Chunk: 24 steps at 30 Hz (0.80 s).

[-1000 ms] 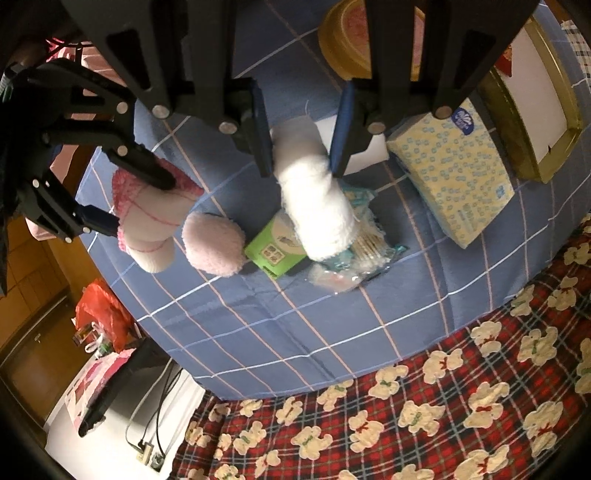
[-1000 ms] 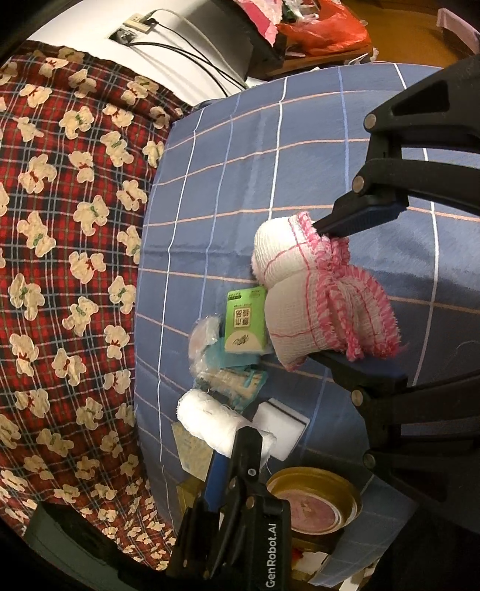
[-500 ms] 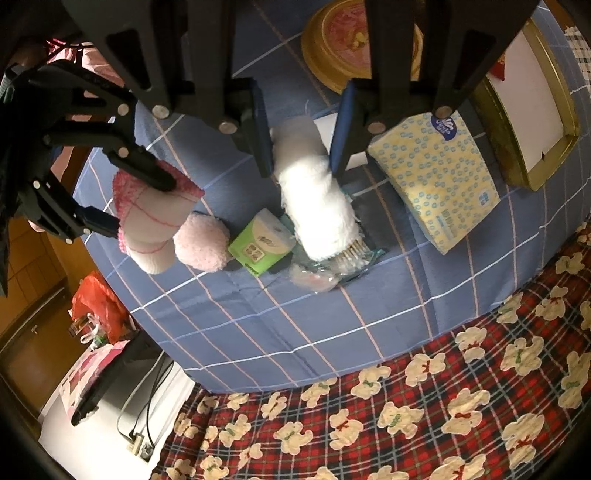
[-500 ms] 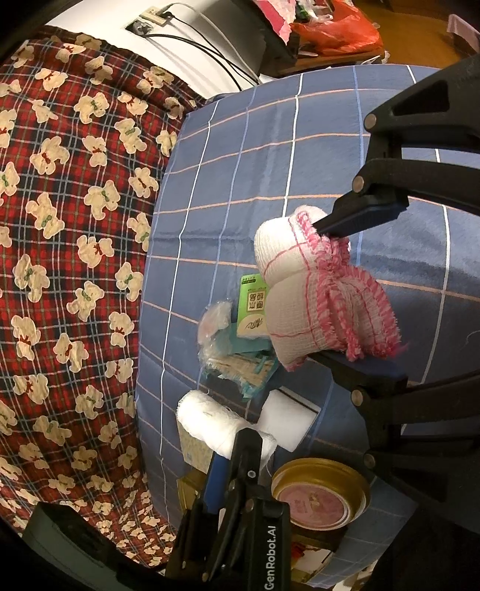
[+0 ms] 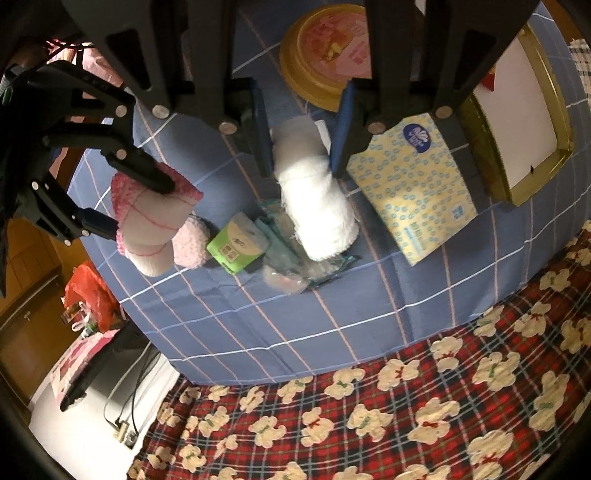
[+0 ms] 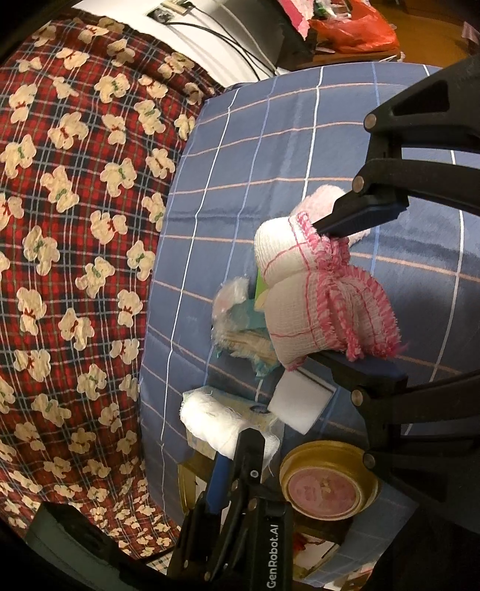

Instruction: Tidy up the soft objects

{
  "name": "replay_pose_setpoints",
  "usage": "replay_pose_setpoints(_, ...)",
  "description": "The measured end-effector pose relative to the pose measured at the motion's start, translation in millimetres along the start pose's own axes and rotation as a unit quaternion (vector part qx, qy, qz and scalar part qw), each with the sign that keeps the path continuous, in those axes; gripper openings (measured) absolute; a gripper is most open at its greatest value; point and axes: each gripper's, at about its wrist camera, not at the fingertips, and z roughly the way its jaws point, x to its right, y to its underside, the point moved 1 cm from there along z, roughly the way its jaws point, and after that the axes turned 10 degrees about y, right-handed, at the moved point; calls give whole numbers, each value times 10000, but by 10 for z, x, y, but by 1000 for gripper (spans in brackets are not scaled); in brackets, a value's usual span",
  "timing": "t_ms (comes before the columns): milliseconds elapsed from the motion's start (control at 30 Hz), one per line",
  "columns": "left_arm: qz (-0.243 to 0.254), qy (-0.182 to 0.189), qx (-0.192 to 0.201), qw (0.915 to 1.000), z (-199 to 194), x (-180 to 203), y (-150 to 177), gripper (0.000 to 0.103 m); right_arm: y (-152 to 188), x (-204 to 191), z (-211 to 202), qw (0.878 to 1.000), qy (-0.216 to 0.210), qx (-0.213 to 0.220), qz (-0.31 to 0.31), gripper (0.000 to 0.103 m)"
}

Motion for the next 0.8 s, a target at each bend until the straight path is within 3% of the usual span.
replay_pose_setpoints(800,-522,-186,162,9983,-255,-545,189,30,-270,-546,91,9984,-261,54,-508,60)
